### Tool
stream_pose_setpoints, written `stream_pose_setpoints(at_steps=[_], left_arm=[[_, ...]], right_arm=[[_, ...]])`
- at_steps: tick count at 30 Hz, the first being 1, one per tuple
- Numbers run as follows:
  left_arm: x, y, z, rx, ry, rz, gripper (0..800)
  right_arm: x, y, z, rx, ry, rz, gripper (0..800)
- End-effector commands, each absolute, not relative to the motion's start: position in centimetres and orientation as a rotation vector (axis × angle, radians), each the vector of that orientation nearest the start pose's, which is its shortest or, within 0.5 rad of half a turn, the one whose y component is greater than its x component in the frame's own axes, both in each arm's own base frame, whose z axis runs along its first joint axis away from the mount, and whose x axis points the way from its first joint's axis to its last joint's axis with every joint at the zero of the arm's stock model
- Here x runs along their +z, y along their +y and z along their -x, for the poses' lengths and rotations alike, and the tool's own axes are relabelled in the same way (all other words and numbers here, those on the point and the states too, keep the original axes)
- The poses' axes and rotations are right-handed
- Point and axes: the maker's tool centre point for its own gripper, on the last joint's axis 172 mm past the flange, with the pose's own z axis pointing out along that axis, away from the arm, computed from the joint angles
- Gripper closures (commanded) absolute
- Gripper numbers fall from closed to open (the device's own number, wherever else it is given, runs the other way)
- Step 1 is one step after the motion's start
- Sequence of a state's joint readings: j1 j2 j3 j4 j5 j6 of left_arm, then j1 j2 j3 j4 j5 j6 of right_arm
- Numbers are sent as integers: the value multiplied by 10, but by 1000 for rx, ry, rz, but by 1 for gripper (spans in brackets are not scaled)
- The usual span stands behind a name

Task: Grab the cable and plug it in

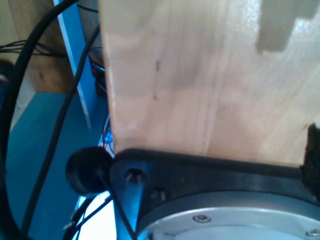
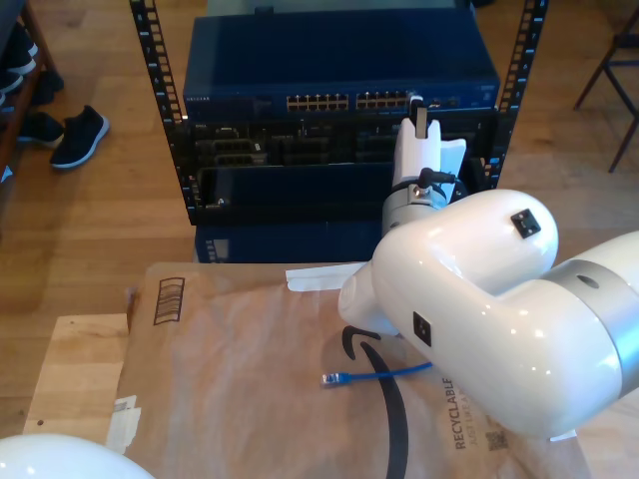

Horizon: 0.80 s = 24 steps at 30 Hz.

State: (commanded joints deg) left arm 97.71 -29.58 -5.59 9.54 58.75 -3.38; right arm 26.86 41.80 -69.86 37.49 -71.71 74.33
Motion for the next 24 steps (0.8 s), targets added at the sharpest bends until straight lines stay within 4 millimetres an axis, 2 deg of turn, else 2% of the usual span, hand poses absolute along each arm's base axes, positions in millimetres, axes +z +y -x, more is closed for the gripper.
stream_pose_setpoints(at_steps=[12,22,24], left_arm=[[30,126,49,-538,2110,-1953,0],[30,126,49,-538,2110,-1953,0],[30,126,49,-538,2110,-1953,0]], right_arm=[[274,150,-672,-1343,1258,1055,800],[275,162,-689,-1332,1227,1043,798],[269,165,-690,-1313,1229,1078,660]])
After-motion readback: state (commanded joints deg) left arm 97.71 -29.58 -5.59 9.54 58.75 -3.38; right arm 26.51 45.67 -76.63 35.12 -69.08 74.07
